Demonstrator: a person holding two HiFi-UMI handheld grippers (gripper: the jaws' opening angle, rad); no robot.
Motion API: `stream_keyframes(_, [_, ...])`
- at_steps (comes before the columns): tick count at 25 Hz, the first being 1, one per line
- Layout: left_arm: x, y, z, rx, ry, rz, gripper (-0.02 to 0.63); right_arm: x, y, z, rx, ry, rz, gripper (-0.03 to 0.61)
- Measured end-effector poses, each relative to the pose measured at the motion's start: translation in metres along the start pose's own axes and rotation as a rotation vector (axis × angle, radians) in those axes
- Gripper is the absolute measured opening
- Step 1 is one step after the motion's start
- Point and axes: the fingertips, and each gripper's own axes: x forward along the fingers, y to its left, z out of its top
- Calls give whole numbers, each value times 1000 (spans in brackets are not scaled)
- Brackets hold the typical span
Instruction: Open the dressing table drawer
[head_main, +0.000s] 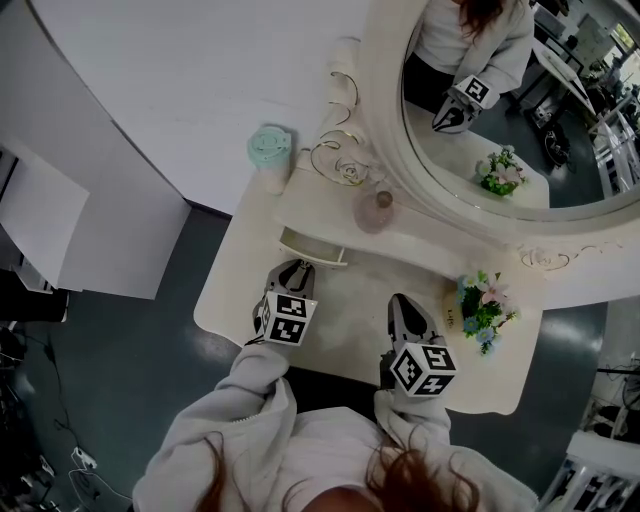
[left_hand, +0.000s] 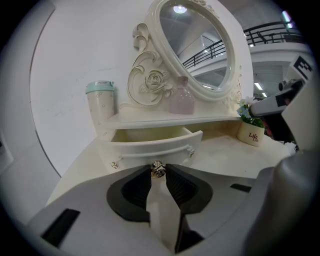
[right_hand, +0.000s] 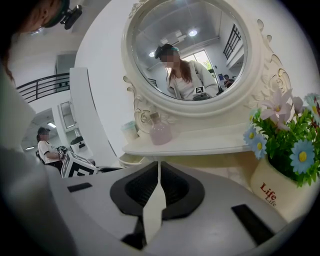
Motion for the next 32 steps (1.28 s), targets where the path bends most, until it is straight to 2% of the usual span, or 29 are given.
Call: stream_keyframes(32, [-36,-15,-29,-21,16,17,104,-40,5,-18,23,-14,-13,41])
